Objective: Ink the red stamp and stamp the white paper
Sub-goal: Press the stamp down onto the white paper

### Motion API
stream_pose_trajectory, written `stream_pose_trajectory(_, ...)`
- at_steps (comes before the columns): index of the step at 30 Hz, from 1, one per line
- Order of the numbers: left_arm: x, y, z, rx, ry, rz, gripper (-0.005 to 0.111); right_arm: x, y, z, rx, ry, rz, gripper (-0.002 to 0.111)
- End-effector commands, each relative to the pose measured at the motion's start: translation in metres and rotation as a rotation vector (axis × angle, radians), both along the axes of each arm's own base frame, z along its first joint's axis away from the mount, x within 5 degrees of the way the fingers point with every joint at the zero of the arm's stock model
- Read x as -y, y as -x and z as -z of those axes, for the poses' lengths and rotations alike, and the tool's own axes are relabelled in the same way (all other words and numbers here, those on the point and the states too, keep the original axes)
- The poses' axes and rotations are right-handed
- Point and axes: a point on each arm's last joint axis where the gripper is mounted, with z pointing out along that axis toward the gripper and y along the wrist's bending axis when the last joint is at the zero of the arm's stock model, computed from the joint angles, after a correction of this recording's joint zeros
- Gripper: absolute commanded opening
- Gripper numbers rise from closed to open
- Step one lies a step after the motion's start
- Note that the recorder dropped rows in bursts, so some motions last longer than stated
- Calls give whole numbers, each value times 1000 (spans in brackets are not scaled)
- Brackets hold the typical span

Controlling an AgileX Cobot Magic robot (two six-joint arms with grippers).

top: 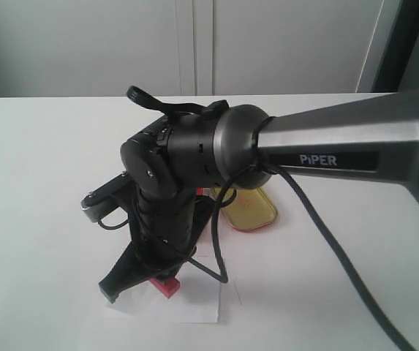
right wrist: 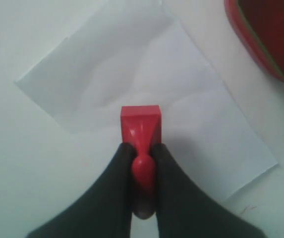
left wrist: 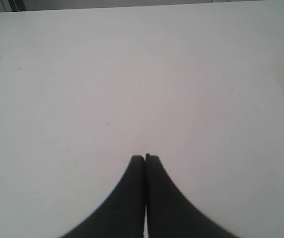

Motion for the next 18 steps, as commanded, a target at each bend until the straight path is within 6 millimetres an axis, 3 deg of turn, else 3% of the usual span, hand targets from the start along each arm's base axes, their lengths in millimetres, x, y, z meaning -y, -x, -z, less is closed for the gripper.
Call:
stream_pose_trajectory(1,0,0,2,2,4,-2,0,0,-2,-1,38,10,-12,0)
stream_pose_trajectory(14,0,0,2,2,4,-2,0,-2,-5,11,40,32,0,0)
stream_pose_trajectory(18,0,0,2,2,4,-2,0,-2,-5,31,6,79,-1,0)
